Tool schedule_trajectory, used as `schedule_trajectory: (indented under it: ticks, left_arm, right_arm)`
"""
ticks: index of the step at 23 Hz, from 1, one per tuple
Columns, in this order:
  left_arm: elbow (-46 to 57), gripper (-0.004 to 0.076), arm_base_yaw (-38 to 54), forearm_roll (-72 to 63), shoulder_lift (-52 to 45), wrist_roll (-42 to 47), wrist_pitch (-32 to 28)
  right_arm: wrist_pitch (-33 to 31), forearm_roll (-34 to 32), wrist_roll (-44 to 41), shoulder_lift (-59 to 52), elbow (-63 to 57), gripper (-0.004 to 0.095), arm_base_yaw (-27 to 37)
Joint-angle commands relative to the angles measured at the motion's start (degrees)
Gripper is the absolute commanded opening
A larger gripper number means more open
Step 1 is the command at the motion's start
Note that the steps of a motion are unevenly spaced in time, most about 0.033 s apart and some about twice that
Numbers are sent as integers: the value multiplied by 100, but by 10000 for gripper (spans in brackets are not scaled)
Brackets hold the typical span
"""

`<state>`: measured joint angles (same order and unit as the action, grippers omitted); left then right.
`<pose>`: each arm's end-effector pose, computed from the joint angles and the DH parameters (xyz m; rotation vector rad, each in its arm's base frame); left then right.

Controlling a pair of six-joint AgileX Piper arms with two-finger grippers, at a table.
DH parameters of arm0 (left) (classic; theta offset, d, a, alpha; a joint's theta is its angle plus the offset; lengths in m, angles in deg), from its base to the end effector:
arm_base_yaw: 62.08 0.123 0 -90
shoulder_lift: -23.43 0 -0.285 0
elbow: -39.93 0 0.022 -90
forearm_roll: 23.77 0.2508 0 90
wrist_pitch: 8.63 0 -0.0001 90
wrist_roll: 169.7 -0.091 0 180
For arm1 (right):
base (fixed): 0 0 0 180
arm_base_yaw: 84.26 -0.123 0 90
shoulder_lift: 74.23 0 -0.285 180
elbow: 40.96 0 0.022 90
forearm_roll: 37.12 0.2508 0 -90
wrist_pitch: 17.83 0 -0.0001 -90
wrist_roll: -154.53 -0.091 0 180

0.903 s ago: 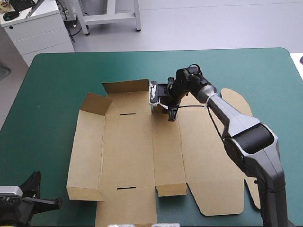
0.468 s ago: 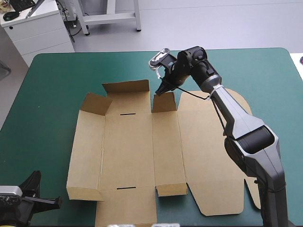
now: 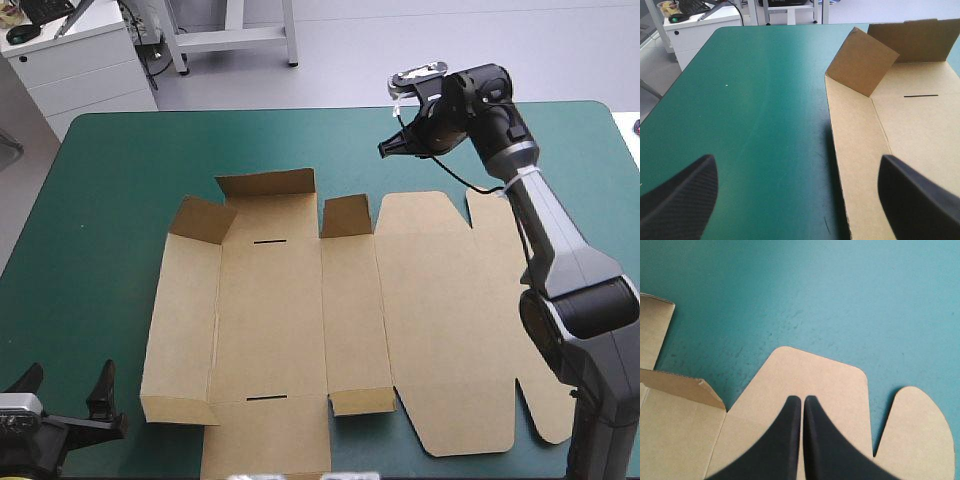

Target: Fold the box

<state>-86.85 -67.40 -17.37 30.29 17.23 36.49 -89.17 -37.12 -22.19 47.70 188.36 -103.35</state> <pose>0.0117 0.0061 0.2776 -0.0090 1.8322 -0.0223 0.4129 0.1429 0.3872 -0.4881 2.4683 0.1126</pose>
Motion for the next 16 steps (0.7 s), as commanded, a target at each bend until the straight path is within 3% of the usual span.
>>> schedule_trajectory:
  ticks: [1,7,10,13,16]
  left_arm:
    - [-136,650,19,63,93,74,-438]
    - [-669,650,19,-168,722,61,387]
    - [-1457,650,19,-182,2084,-57,853]
    - [-2077,650,19,-347,3104,-362,1145]
    - [-2292,650,19,-786,4127,-492,875]
  right_arm:
    - [0,0,-33,-713,-312,-1,131]
    - [526,0,-210,-1634,-1798,-1,189]
    - [1386,62,-359,-2717,-3352,-1,189]
    - [1713,130,-374,-3543,-4365,-1,189]
    - [2081,129,-374,-4600,-5638,-1,189]
